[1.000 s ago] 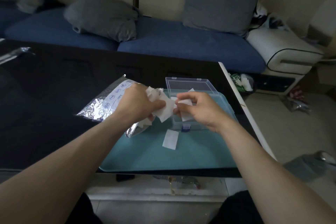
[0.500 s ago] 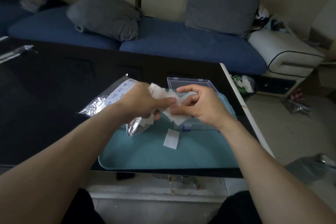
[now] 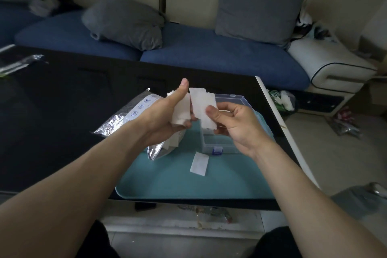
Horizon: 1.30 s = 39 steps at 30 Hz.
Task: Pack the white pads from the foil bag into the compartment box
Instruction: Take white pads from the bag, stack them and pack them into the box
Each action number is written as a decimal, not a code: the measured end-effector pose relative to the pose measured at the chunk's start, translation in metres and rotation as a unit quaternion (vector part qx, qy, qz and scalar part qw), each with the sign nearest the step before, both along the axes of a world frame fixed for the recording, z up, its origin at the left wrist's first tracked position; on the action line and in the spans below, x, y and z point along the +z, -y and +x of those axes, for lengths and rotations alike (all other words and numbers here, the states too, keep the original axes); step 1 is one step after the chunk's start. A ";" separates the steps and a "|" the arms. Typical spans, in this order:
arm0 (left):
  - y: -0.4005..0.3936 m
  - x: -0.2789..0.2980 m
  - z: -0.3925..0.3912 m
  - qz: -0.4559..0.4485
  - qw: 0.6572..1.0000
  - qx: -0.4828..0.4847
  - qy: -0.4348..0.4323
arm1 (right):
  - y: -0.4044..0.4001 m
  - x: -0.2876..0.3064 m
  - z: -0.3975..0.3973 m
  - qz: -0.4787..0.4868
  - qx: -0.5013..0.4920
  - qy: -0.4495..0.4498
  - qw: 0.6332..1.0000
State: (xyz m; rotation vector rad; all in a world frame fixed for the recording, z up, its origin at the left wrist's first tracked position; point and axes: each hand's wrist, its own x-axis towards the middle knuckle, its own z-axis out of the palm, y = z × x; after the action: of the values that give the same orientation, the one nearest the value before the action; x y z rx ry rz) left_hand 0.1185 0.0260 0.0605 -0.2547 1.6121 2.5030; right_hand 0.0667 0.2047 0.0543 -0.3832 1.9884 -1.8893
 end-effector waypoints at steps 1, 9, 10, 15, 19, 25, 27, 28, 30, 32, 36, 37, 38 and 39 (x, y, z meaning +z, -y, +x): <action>-0.003 -0.001 0.000 0.002 1.000 -0.015 -0.005 | 0.003 -0.001 0.002 0.006 0.001 0.000 1.000; -0.022 -0.010 -0.001 -0.028 0.997 0.059 0.028 | 0.006 -0.003 0.007 0.168 0.005 -0.147 0.975; -0.023 -0.010 -0.001 -0.027 0.997 0.066 0.032 | 0.005 -0.003 0.007 0.179 0.000 -0.148 0.973; -0.021 -0.005 0.000 -0.032 0.992 0.121 0.033 | 0.002 0.003 0.003 0.216 -0.045 -0.226 0.949; -0.020 -0.005 0.004 -0.037 0.997 0.036 0.051 | 0.000 0.002 0.005 0.247 0.093 -0.317 0.911; -0.025 0.001 0.013 0.072 0.992 -0.089 0.048 | 0.007 0.001 0.007 0.190 0.095 -0.366 0.906; -0.026 0.002 0.012 0.096 0.992 -0.070 0.047 | 0.007 0.001 0.007 0.186 0.097 -0.361 0.909; -0.025 0.001 0.011 0.097 0.992 -0.059 0.050 | 0.006 0.002 0.007 0.191 0.101 -0.358 0.908; -0.025 0.000 0.009 0.085 0.994 -0.047 0.057 | 0.006 0.003 0.007 0.209 0.105 -0.351 0.907; -0.024 -0.002 0.008 0.082 0.994 -0.052 0.057 | 0.006 0.002 0.007 0.211 0.102 -0.342 0.910; -0.026 -0.004 0.009 0.060 0.995 -0.065 0.038 | 0.004 0.002 0.006 0.199 0.093 -0.339 0.915; -0.026 -0.006 0.009 0.052 0.996 -0.063 0.032 | 0.005 0.002 0.006 0.206 0.096 -0.343 0.911; -0.027 -0.007 0.008 0.050 0.997 -0.056 0.031 | 0.005 0.002 0.005 0.212 0.094 -0.354 0.906; -0.026 -0.008 0.007 0.049 0.997 -0.042 0.031 | 0.005 0.002 0.005 0.215 0.088 -0.370 0.900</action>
State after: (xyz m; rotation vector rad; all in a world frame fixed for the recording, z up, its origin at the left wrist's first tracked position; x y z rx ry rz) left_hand 0.1259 0.0521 0.0526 -0.2451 1.4424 2.4756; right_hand 0.0717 0.1998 0.0564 -1.2397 2.6346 -1.2150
